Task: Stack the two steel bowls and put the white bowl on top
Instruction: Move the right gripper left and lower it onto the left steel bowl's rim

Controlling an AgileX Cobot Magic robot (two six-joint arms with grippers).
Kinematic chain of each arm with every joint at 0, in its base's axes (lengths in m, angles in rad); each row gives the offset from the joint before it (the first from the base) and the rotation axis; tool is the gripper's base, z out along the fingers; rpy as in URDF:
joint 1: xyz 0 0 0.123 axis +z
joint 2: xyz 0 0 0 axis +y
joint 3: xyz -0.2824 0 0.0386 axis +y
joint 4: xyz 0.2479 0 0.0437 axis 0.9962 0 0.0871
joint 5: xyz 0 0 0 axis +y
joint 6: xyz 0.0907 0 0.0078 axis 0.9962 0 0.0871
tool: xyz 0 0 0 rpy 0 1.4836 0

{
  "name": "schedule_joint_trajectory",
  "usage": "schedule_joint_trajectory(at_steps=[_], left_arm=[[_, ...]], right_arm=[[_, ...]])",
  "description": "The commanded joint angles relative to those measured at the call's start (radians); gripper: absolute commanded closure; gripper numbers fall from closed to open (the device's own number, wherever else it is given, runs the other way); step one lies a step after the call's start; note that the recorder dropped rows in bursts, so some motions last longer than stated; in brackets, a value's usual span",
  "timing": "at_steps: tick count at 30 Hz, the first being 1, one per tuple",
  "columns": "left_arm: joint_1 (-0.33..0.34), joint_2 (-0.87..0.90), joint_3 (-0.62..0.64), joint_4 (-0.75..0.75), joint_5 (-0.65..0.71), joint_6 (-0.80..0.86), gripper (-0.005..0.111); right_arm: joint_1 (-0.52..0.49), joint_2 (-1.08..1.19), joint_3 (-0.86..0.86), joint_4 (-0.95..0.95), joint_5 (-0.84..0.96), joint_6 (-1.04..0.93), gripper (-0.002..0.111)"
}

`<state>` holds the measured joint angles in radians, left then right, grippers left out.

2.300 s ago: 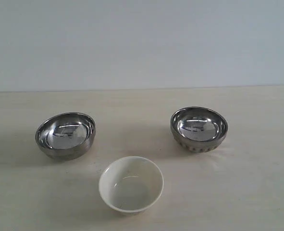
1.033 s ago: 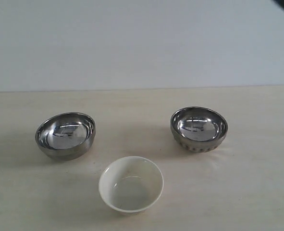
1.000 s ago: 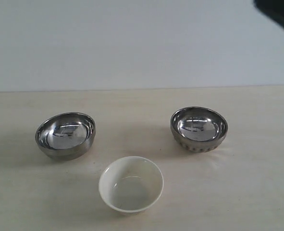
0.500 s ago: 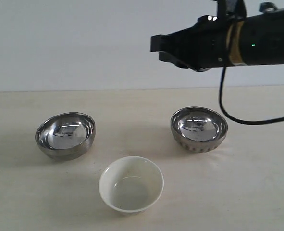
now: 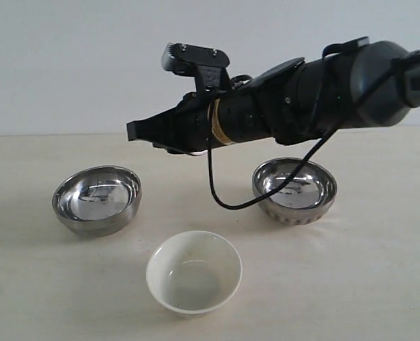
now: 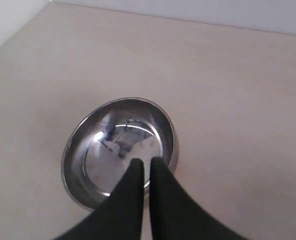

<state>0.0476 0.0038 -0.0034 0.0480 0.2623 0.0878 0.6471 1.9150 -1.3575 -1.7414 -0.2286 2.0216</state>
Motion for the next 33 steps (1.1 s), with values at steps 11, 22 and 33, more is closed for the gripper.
schedule_joint_trajectory(at_steps=[11, 22, 33], left_arm=[[0.0, -0.004, 0.003, -0.007, -0.007, -0.01, 0.103], [0.0, -0.004, 0.003, -0.007, -0.007, -0.01, 0.103], [0.0, -0.004, 0.003, -0.007, -0.007, -0.01, 0.103]], right_arm=[[0.005, 0.053, -0.041, -0.003, -0.007, -0.056, 0.061], [0.085, 0.135, -0.052, -0.003, 0.164, -0.026, 0.061], [0.129, 0.233, -0.154, -0.003, 0.191, 0.051, 0.061]])
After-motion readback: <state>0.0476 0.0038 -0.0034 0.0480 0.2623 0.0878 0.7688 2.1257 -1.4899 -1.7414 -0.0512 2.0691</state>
